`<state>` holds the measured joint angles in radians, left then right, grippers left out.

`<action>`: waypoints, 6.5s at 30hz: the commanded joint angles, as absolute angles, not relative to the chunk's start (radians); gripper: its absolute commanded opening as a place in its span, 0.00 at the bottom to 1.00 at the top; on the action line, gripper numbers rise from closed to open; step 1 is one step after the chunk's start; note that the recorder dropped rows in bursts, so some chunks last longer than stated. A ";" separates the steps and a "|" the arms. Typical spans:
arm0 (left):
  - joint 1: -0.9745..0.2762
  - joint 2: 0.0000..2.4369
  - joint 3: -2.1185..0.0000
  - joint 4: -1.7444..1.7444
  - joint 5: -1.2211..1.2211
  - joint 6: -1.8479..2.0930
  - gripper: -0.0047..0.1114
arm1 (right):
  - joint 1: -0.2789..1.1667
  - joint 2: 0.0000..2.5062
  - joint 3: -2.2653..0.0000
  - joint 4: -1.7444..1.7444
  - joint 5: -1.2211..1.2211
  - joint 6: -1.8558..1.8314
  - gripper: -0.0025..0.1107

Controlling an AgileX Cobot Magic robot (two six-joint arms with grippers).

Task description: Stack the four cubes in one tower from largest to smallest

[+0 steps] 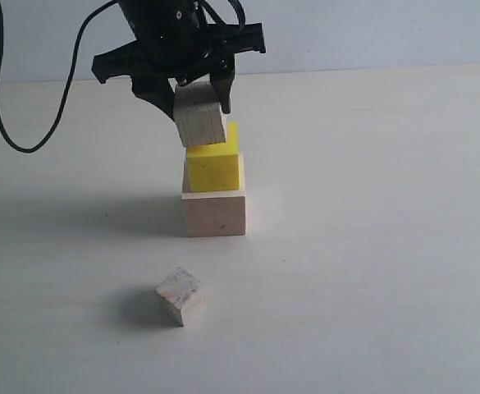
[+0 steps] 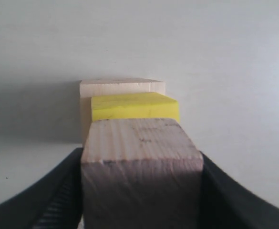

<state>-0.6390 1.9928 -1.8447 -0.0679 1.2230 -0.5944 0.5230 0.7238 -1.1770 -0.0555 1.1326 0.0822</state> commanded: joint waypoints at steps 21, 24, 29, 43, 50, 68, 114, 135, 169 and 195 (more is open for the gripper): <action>-0.641 2.020 -1.889 -0.111 1.221 -0.575 0.04 | 0.524 0.721 -1.172 -0.054 1.105 0.082 0.02; -0.641 2.031 -1.889 -0.111 1.221 -0.575 0.04 | 0.524 0.721 -1.172 -0.054 1.105 0.082 0.02; -0.641 2.046 -1.889 -0.111 1.221 -0.575 0.04 | 0.524 0.721 -1.172 -0.054 1.105 0.082 0.02; -0.641 2.046 -1.889 -0.111 1.221 -0.575 0.04 | 0.524 0.721 -1.172 -0.054 1.105 0.082 0.02; -0.641 2.046 -1.889 -0.107 1.221 -0.575 0.28 | 0.524 0.721 -1.172 -0.054 1.105 0.082 0.02; -0.641 2.046 -1.889 -0.115 1.221 -0.584 0.69 | 0.524 0.721 -1.172 -0.054 1.111 0.080 0.02; -0.639 1.853 -1.945 0.183 1.221 -0.364 0.18 | 0.524 0.721 -1.172 -0.052 1.148 0.081 0.02; -0.438 1.235 -1.119 0.028 0.951 -0.184 0.04 | 0.524 0.817 -0.966 0.189 1.019 -0.054 0.02; -0.438 0.615 -0.728 -0.087 0.749 -0.161 0.04 | 0.742 1.112 -0.559 1.075 0.435 -1.272 0.02; -0.438 0.613 -0.728 -0.153 0.719 -0.156 0.04 | 0.774 0.970 -0.652 1.594 0.402 -0.741 0.02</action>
